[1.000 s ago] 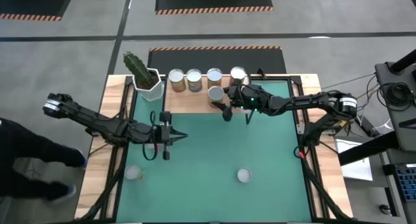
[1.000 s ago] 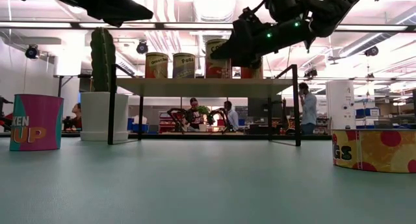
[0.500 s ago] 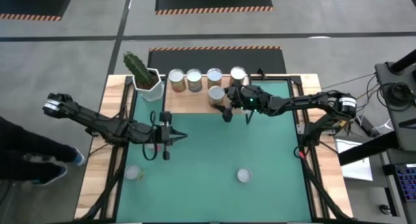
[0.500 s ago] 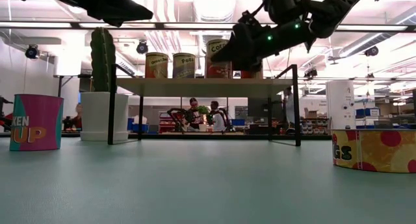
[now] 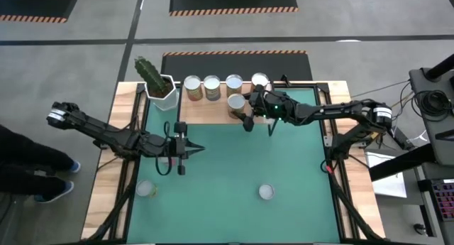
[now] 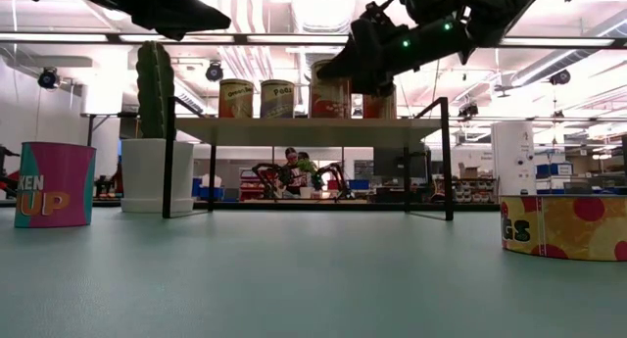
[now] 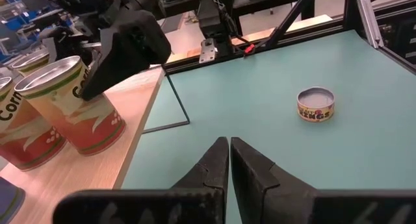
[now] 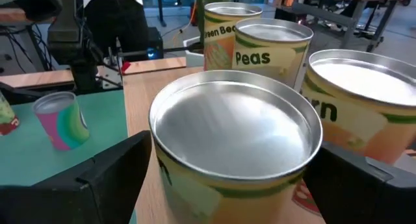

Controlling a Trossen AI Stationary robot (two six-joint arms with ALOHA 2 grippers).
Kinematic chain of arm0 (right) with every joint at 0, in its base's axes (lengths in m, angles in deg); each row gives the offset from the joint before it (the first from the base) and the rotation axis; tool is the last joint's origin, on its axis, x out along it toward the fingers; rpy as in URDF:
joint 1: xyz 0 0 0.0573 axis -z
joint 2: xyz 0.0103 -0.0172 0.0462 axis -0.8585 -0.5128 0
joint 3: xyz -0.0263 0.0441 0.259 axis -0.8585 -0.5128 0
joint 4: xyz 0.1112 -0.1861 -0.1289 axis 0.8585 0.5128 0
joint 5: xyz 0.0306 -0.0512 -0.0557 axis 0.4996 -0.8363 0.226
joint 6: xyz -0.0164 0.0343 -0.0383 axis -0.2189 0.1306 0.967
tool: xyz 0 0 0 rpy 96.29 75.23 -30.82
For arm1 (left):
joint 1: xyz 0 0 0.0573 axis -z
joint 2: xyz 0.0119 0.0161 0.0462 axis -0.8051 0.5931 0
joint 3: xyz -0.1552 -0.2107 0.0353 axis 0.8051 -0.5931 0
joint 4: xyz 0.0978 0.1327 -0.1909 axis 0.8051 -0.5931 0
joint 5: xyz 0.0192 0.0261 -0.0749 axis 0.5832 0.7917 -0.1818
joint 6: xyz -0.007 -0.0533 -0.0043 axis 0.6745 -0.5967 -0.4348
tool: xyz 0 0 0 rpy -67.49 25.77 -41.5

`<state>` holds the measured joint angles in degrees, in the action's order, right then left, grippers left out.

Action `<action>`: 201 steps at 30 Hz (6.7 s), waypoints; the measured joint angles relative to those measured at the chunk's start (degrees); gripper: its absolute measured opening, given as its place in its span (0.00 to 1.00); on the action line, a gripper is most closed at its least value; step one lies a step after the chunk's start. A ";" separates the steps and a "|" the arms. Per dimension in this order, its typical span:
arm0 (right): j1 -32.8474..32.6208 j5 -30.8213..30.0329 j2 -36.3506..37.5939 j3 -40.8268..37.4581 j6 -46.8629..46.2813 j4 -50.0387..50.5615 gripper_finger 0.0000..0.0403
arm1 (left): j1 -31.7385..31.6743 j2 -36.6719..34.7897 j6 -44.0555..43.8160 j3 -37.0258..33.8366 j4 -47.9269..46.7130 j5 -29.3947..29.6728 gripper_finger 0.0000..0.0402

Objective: Pick and place cans onto a shelf
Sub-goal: Align the canned corn with the canned corn on the shelf, then adjust the canned peas on the shelf

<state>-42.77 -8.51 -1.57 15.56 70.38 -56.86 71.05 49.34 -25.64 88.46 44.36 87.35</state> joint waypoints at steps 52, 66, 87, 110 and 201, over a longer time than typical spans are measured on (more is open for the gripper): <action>-11.68 -9.18 5.89 -1.45 4.93 12.99 0.03 | -0.01 0.04 3.30 2.12 -0.38 -0.12 0.00; -7.55 -8.94 5.91 -3.46 7.23 9.87 0.03 | -0.02 0.02 4.11 2.12 -0.28 -0.11 0.00; -5.66 -9.09 5.91 -3.46 9.98 8.90 0.03 | -0.01 0.02 4.11 2.12 0.07 -0.11 0.00; -9.21 -8.92 6.97 -1.99 6.90 10.00 0.03 | 0.00 0.00 2.69 2.10 -0.22 -0.11 0.00; -29.39 -23.14 7.90 16.15 -16.92 56.94 0.03 | 3.08 7.54 -57.32 19.66 -71.53 -7.03 0.72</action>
<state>-72.16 -31.65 6.33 31.72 53.46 0.08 74.13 56.88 -82.96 108.13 -27.17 80.32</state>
